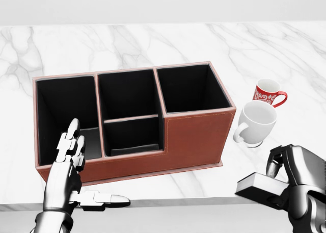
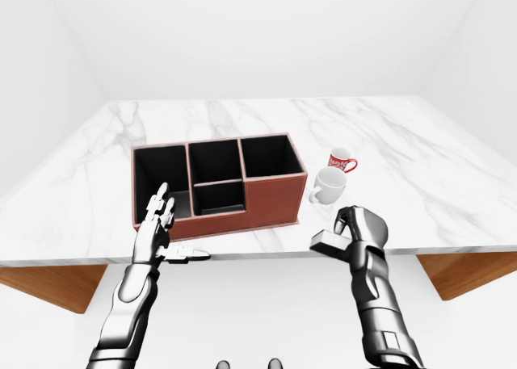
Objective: Pick up the book and place it in the right compartment of the caddy.
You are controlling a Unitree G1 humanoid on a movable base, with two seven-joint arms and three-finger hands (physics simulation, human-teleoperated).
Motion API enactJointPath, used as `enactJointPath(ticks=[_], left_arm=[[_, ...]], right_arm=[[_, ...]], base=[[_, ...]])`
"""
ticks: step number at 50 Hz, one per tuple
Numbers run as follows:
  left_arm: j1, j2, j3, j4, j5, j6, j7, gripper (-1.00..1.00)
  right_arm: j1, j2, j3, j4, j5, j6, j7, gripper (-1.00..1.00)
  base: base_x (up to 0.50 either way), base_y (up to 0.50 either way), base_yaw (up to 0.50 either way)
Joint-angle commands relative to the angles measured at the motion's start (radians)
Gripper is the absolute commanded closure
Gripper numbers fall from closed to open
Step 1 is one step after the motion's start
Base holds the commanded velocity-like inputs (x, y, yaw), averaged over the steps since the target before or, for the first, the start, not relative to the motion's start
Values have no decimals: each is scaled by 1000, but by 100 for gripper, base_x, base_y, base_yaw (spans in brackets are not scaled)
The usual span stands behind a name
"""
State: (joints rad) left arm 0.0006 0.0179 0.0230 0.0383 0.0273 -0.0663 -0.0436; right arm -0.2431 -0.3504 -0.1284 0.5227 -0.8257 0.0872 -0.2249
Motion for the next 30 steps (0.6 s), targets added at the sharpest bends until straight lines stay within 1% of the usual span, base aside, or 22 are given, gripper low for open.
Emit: enactJointPath(ticks=[1, 10, 13, 19, 21, 23, 27, 30], left_arm=[[-1, 0, 1, -4, 1, 3, 1, -100], [-1, 0, 1, 3, 1, -5, 2, -100], [0, 1, 2, 1, 1, -5, 1, -100], [-1, 1, 2, 9, 1, -14, 2, -100], [2, 0, 1, 0, 1, -7, 2, -100], [0, 0, 2, 6, 1, -12, 2, -100], [0, 0, 2, -1, 1, -5, 1, -100], [0, 0, 1, 3, 2, -9, 2, -100]], right_arm=[[165, 92, -47, -469, -97, 0, 230, 100], [221, 145, -70, -708, -169, 0, 364, 100], [231, 156, -79, -769, -187, 0, 400, 100], [247, 171, -99, -875, -211, 0, 474, 100], [249, 172, -109, -916, -217, 0, 501, 100], [250, 178, -115, -953, -226, 0, 527, 100], [249, 184, -116, -1026, -254, 0, 581, 100], [239, 189, -117, -1079, -266, 0, 623, 100]], base=[[0, 0, 0], [0, 0, 0], [0, 0, 0], [0, 0, 0], [0, 0, 0], [0, 0, 0], [0, 0, 0], [0, 0, 0]])
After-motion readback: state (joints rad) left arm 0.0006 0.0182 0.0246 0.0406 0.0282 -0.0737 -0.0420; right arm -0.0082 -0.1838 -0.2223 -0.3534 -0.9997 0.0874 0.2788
